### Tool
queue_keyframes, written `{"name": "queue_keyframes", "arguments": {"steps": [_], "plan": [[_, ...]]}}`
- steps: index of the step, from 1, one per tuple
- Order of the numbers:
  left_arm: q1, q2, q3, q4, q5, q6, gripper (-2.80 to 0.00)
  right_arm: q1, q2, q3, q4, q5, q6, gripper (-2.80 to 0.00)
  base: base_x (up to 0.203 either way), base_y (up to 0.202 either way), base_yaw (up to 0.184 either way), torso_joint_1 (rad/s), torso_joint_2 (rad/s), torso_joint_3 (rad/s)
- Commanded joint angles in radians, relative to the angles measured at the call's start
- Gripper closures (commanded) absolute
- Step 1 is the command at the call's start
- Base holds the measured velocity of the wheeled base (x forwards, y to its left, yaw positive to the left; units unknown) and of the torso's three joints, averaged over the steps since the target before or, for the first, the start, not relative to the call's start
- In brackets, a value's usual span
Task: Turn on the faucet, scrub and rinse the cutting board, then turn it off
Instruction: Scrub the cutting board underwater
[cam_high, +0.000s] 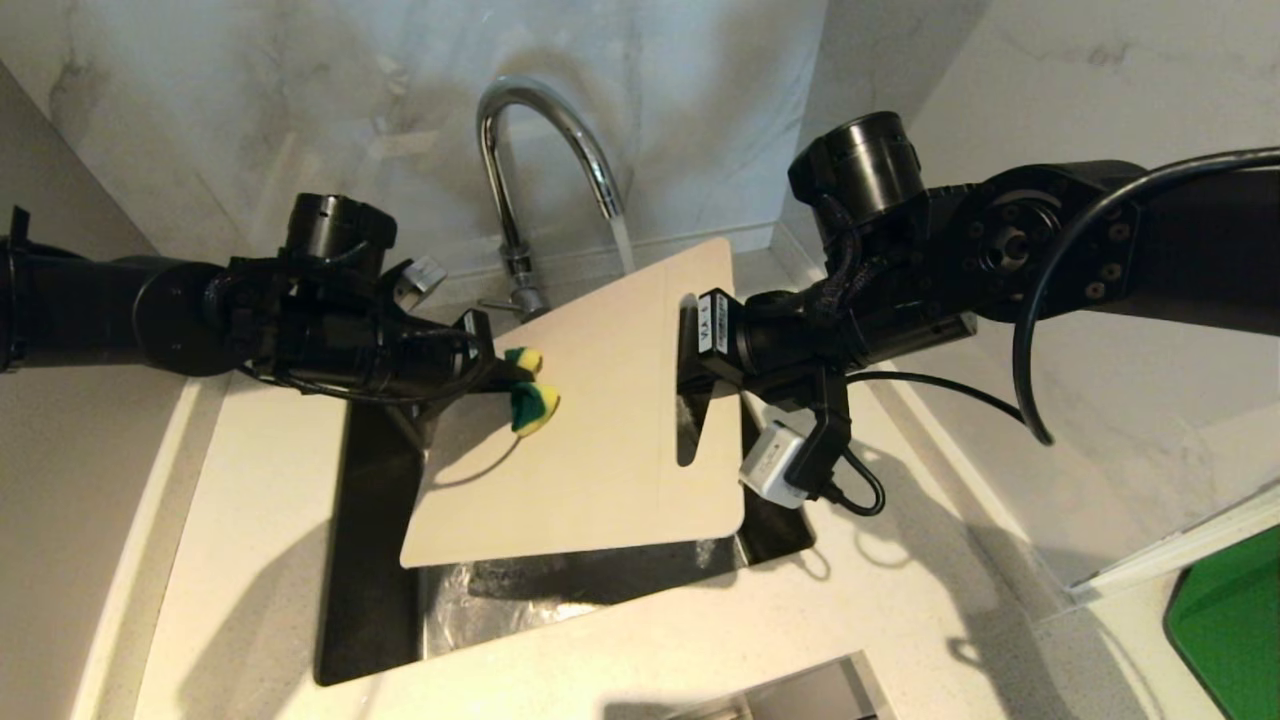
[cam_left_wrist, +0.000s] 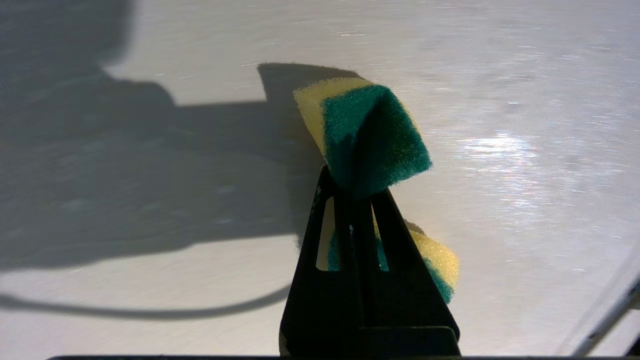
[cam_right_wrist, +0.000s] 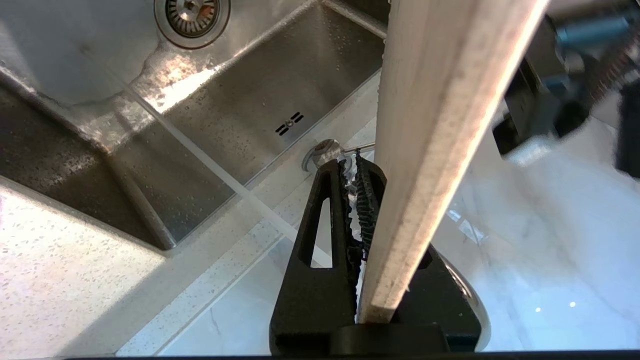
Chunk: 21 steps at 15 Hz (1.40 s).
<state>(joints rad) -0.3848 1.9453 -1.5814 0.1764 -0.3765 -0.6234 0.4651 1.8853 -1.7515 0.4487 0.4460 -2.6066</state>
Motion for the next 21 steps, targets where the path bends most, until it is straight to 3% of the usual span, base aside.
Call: {"name": "queue_keyframes", "arguments": {"steps": [1, 6, 9, 13, 17, 21], "plan": [[0.047, 0.006, 0.029, 0.000, -0.020, -0.004, 0.00, 0.000, 0.003, 0.000, 0.002, 0.003, -0.011, 0.00, 0.000, 0.000, 0.000, 0.000, 0.00, 0.000], [0.154, 0.042, 0.133, -0.136, -0.055, 0.022, 0.00, 0.000, -0.002, -0.002, 0.002, 0.003, -0.002, 0.00, 0.000, 0.000, 0.000, 0.000, 0.00, 0.000], [0.216, 0.067, 0.184, -0.146, -0.062, 0.092, 0.00, 0.000, -0.002, -0.002, 0.002, 0.003, -0.001, 0.00, 0.000, 0.000, 0.000, 0.000, 0.00, 0.000], [0.314, 0.076, 0.222, -0.147, -0.141, 0.113, 0.00, 0.000, -0.002, 0.000, 0.002, 0.003, -0.001, 0.00, 0.000, 0.000, 0.000, 0.000, 0.00, 0.000], [0.311, 0.021, 0.218, -0.146, -0.190, 0.088, 0.00, 0.001, -0.002, 0.000, 0.002, 0.003, -0.001, 0.00, 0.000, 0.000, 0.000, 0.000, 0.00, 0.000], [0.227, -0.101, 0.213, -0.145, -0.191, 0.024, 0.00, 0.001, -0.003, -0.001, 0.002, 0.003, -0.001, 0.00, 0.000, 0.000, 0.000, 0.000, 0.00, 0.000]]}}
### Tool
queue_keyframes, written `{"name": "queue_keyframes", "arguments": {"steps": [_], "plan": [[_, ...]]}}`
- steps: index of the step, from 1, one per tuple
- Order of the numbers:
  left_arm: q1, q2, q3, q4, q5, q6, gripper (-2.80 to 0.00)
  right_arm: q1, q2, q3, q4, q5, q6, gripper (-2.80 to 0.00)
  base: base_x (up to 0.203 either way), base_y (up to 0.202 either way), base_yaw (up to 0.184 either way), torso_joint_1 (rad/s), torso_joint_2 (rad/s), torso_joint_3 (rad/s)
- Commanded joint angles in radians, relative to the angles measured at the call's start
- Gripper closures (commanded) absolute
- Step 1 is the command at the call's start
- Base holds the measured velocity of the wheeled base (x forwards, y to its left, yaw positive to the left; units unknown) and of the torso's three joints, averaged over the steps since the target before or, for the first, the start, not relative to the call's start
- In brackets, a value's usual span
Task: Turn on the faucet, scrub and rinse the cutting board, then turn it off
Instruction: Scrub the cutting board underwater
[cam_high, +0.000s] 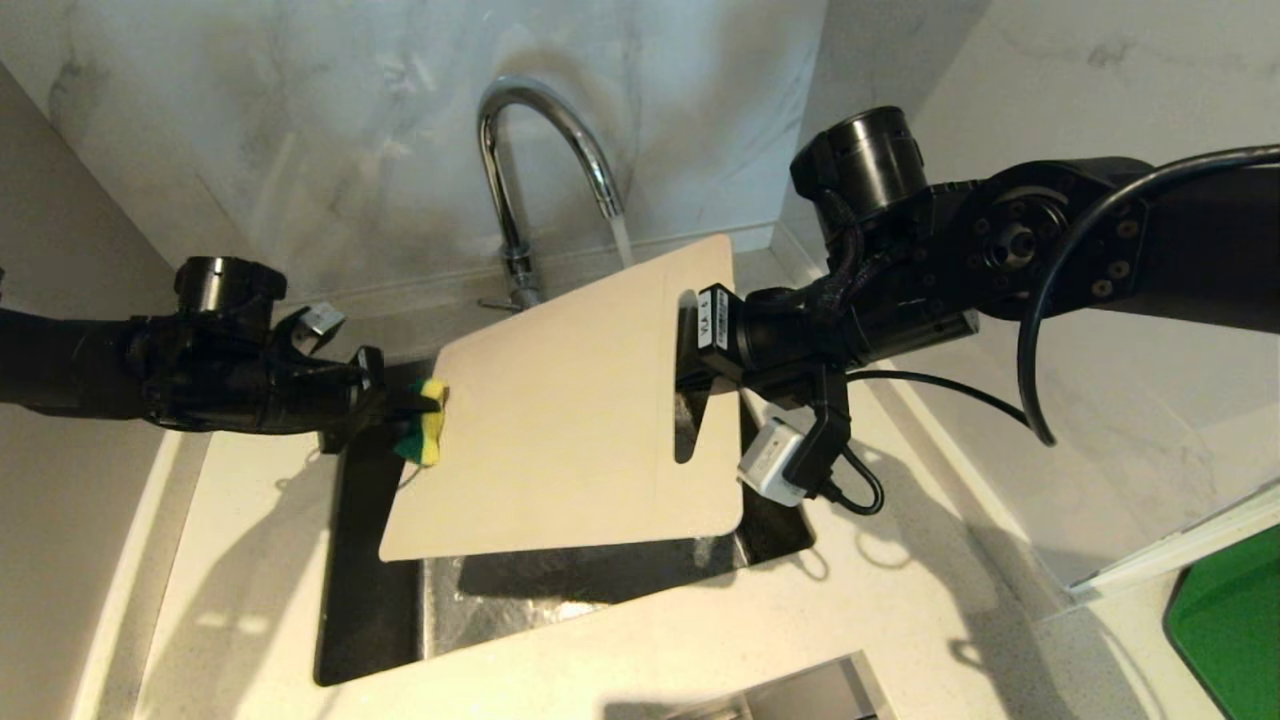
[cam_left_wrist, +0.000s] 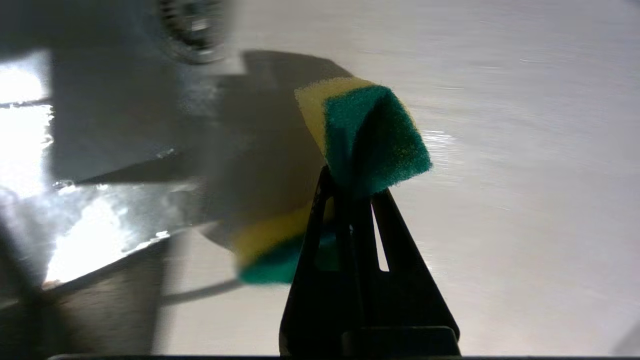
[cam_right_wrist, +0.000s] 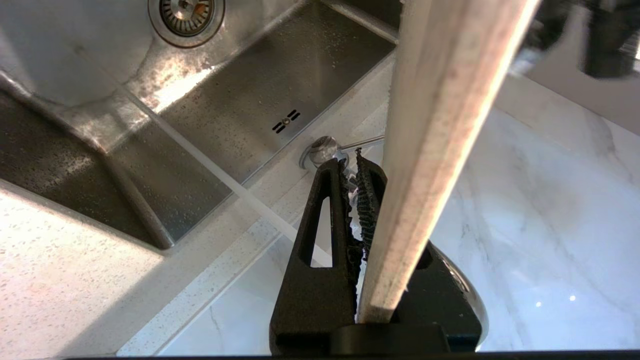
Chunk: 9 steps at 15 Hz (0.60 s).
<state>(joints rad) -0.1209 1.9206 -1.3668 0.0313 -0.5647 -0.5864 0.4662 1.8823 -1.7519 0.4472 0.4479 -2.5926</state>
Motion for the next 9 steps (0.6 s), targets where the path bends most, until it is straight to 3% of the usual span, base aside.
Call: {"name": "queue_keyframes", "arguments": {"steps": [1, 6, 9], "plan": [[-0.079, -0.123, -0.003, 0.002, -0.002, -0.027, 0.00, 0.000, 0.000, -0.001, 0.004, 0.002, -0.015, 0.00, 0.000, 0.000, 0.000, 0.000, 0.00, 0.000], [-0.369, -0.251, -0.068, 0.094, 0.013, -0.102, 0.00, 0.000, -0.011, 0.002, 0.004, 0.002, -0.008, 0.00, 0.000, 0.000, 0.000, 0.000, 0.00, 0.000], [-0.499, -0.195, -0.091, 0.110, 0.119, -0.105, 0.00, 0.000, -0.013, 0.006, 0.004, 0.000, -0.001, 0.00, 0.000, 0.000, 0.000, 0.000, 0.00, 0.000]]}}
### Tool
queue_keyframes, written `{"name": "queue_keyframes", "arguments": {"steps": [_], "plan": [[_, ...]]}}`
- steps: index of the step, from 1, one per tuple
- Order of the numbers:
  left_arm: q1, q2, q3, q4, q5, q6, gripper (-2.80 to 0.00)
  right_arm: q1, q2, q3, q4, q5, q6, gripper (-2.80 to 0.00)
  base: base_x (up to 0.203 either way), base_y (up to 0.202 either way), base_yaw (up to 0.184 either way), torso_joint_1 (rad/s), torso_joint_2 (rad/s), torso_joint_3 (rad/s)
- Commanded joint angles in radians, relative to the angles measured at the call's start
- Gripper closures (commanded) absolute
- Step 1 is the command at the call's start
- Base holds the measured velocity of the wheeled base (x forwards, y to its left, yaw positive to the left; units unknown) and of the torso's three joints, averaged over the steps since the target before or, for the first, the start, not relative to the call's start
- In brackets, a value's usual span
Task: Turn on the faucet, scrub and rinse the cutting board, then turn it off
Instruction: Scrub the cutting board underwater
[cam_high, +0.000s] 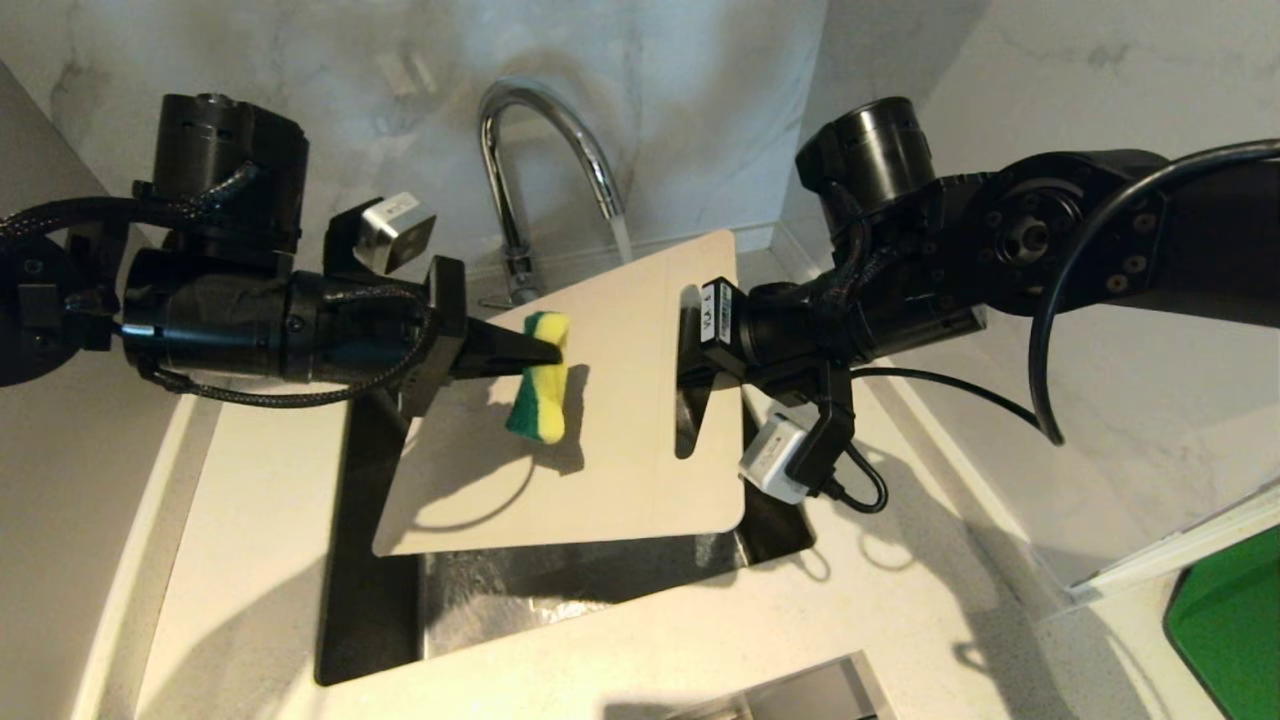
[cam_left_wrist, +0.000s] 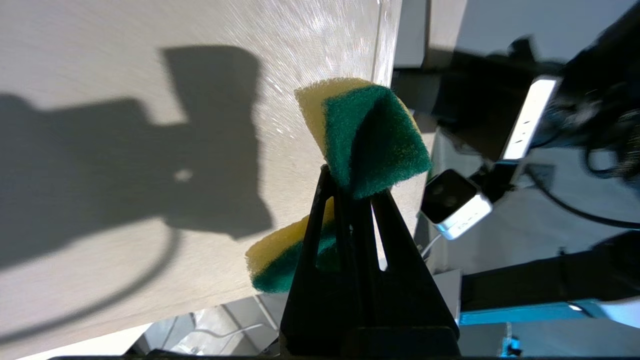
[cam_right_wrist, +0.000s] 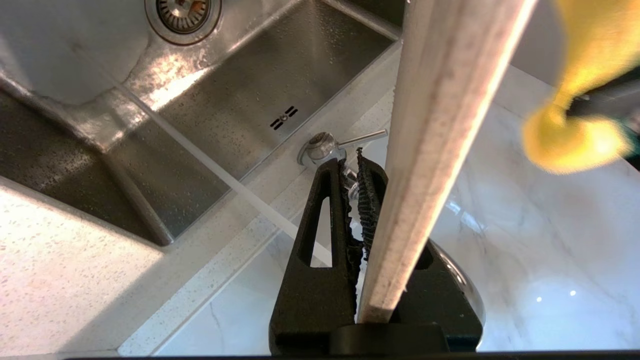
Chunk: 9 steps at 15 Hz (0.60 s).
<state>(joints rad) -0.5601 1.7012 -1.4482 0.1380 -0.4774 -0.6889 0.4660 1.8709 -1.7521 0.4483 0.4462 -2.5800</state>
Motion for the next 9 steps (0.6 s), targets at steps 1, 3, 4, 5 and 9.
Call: {"name": "queue_keyframes", "arguments": {"steps": [1, 3, 4, 5, 9], "plan": [[-0.065, 0.039, -0.005, 0.005, 0.050, -0.001, 0.00, -0.001, -0.007, 0.020, 0.002, 0.003, -0.015, 0.00, 0.000, 0.000, 0.000, 0.000, 0.00, 0.000], [-0.034, 0.065, 0.009, 0.005, 0.052, 0.012, 0.00, -0.003, -0.019, 0.036, 0.000, 0.002, -0.014, 0.00, 0.000, 0.000, 0.000, 0.000, 0.00, 0.000], [-0.018, 0.078, 0.022, 0.004, 0.052, 0.019, 0.00, -0.001, -0.019, 0.036, 0.000, 0.002, -0.010, 0.00, 0.000, 0.000, 0.000, 0.000, 0.00, 0.000], [-0.008, 0.085, 0.033, 0.003, 0.052, 0.024, 0.00, -0.001, -0.019, 0.037, -0.002, 0.002, -0.006, 0.00, 0.000, 0.000, 0.000, 0.000, 0.00, 0.000], [0.063, 0.094, 0.087, -0.016, 0.043, 0.026, 0.00, -0.001, -0.016, 0.039, -0.002, 0.002, -0.005, 0.00, 0.000, 0.000, 0.000, 0.000, 0.00, 0.000]]}}
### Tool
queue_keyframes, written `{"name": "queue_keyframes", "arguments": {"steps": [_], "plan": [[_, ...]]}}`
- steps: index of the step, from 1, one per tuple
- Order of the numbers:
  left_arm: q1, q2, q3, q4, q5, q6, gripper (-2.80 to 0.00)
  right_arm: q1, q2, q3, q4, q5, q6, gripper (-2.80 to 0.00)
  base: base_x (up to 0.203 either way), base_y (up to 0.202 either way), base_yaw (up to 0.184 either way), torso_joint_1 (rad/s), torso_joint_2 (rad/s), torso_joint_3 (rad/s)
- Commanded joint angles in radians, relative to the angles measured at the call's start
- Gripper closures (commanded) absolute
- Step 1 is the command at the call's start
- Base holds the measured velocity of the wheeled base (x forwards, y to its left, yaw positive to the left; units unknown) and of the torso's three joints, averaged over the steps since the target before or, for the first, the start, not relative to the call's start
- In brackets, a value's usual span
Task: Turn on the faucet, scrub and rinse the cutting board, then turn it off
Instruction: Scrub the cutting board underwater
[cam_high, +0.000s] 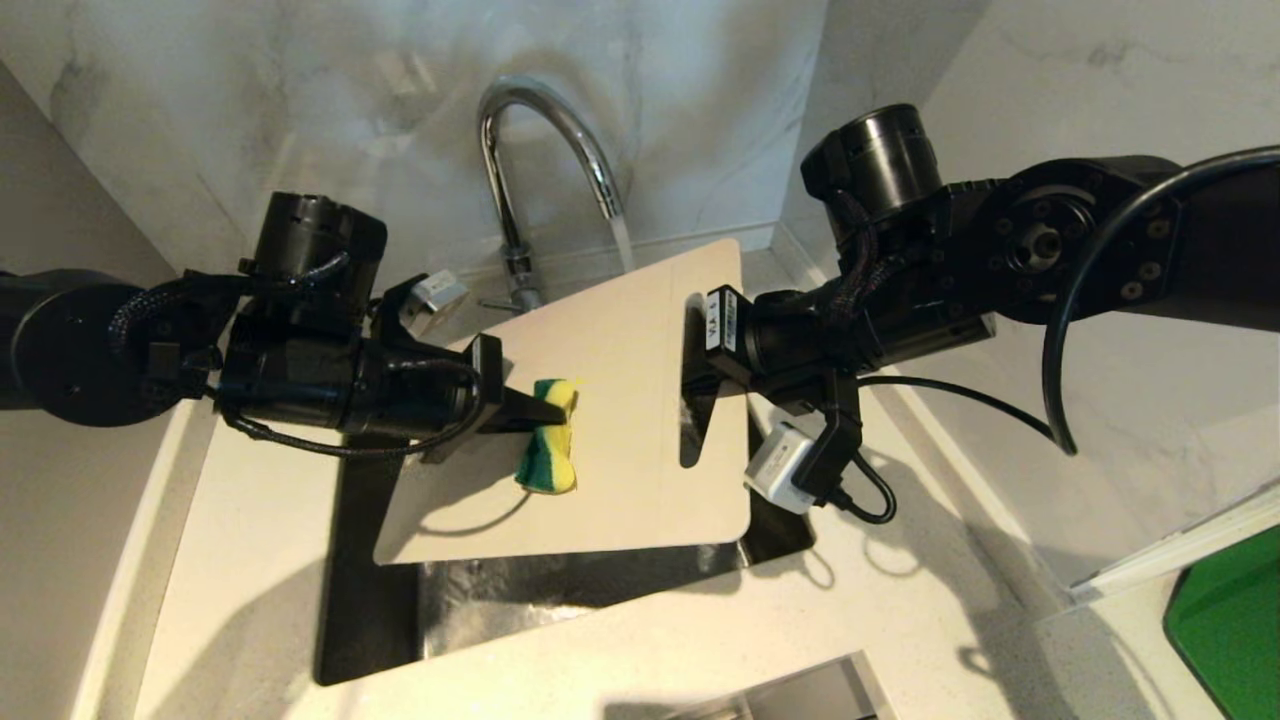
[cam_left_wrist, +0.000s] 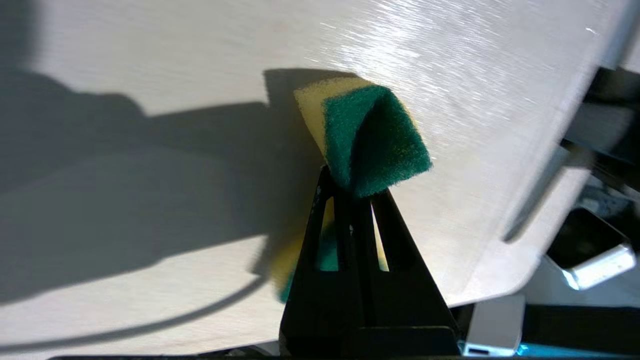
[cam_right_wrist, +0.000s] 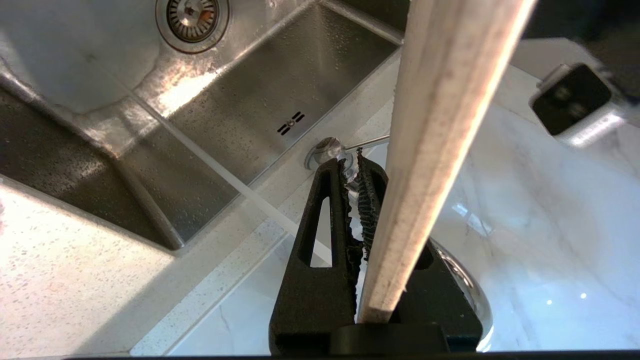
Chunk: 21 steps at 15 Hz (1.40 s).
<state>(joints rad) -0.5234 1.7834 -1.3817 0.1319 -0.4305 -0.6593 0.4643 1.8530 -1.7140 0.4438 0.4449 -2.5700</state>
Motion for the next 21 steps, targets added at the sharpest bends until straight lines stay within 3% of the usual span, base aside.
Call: {"name": "queue_keyframes", "arguments": {"steps": [1, 5, 8, 12, 16, 21], "plan": [[0.046, 0.015, 0.033, -0.034, -0.004, -0.003, 0.00, 0.001, 0.002, 0.001, 0.003, 0.003, -0.015, 0.00, 0.000, 0.000, 0.000, 0.000, 0.00, 0.000], [0.135, 0.021, 0.096, -0.066, -0.032, 0.012, 0.00, -0.001, 0.002, 0.001, 0.003, 0.003, -0.015, 0.00, 0.000, 0.000, 0.000, 0.000, 0.00, 0.000], [0.212, 0.029, 0.180, -0.070, -0.070, 0.090, 0.00, -0.001, 0.002, -0.001, 0.003, 0.003, -0.013, 0.00, 0.000, 0.000, 0.000, 0.000, 0.00, 0.000], [0.323, 0.072, 0.289, -0.211, -0.104, 0.112, 0.00, -0.001, 0.002, 0.001, 0.003, 0.003, -0.012, 0.00, 0.000, 0.000, 0.000, 0.000, 0.00, 0.000], [0.386, 0.132, 0.309, -0.228, -0.106, 0.176, 0.00, 0.000, 0.000, 0.001, 0.003, 0.003, -0.012, 0.00, 0.000, 0.000, 0.000, 0.000, 0.00, 0.000], [0.447, 0.147, 0.311, -0.232, -0.132, 0.194, 0.00, -0.001, 0.002, 0.002, 0.003, 0.003, -0.012, 0.00, 0.000, 0.000, 0.000, 0.000, 0.00, 0.000]]}}
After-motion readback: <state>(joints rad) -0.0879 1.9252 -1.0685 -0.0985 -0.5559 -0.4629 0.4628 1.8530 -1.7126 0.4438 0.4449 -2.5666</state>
